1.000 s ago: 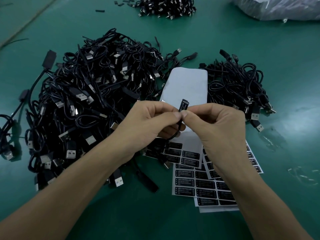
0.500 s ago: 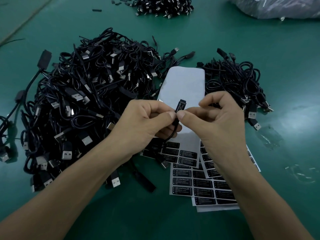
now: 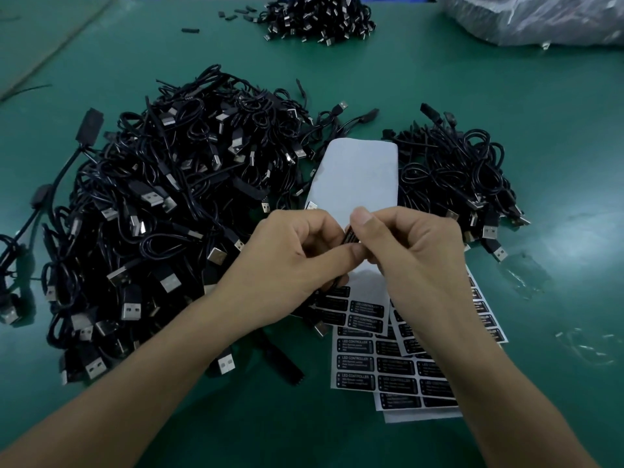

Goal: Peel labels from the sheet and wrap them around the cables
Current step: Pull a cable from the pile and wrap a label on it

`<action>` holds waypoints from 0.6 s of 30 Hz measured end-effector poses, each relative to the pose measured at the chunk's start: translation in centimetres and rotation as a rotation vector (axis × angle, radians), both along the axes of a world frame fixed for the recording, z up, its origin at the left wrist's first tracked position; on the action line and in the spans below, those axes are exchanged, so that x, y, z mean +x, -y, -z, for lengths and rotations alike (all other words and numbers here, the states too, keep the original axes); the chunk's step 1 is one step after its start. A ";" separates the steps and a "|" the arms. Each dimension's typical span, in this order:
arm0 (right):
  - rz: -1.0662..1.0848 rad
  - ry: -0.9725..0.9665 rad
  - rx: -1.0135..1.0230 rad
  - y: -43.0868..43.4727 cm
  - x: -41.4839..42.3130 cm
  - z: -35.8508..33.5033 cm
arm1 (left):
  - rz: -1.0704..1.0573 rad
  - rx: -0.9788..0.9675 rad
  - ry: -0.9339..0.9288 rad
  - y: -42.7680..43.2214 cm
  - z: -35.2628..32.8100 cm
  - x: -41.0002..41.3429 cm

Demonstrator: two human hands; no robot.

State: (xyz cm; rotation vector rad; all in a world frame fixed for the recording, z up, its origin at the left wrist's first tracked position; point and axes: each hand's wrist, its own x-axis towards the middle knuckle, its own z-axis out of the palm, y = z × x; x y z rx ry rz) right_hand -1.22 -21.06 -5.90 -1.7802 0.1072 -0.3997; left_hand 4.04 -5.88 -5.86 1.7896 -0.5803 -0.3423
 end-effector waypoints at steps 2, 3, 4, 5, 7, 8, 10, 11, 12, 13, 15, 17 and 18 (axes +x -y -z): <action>0.007 -0.005 -0.066 0.1 -0.1 0.1 | 0.013 0.026 0.025 0.0 -0.2 0.0; 0.013 -0.011 -0.096 0.2 -0.1 0.1 | 0.022 0.039 0.049 0.0 -0.3 0.0; 0.017 -0.013 -0.116 0.3 -0.2 0.2 | 0.031 0.049 0.079 -0.1 -0.4 0.0; 0.010 -0.014 -0.120 0.2 -0.2 0.2 | 0.033 0.055 0.109 -0.2 -0.6 0.0; -0.044 -0.026 -0.120 0.0 -0.4 -0.2 | -0.002 0.003 0.136 -0.5 -1.1 0.4; -0.092 -0.037 -0.140 -0.1 -0.5 -0.3 | -0.033 -0.051 0.123 -0.6 -1.4 0.6; -0.194 -0.094 -0.217 -0.4 -0.6 -0.5 | -0.104 -0.173 0.082 -0.9 -2.0 0.9; -0.222 -0.126 -0.315 -0.7 -0.7 -0.4 | -0.132 -0.232 0.063 -1.0 -2.3 1.0; -0.240 -0.131 -0.451 -1.0 -0.7 -0.1 | -0.158 -0.287 0.040 -1.1 -2.6 0.9; -0.248 -0.113 -0.581 -1.5 -0.8 0.1 | -0.181 -0.340 0.018 -1.1 -2.8 0.9; -0.221 -0.050 -0.677 -2.4 -0.8 0.6 | -0.226 -0.426 -0.027 -1.1 -3.2 0.8; -0.185 -0.022 -0.482 -3.0 -0.7 0.7 | -0.269 -0.496 -0.076 -1.3 -3.6 0.8; -0.181 -0.027 -0.321 -3.0 -0.7 0.7 | -0.283 -0.530 -0.113 -1.4 -3.8 0.9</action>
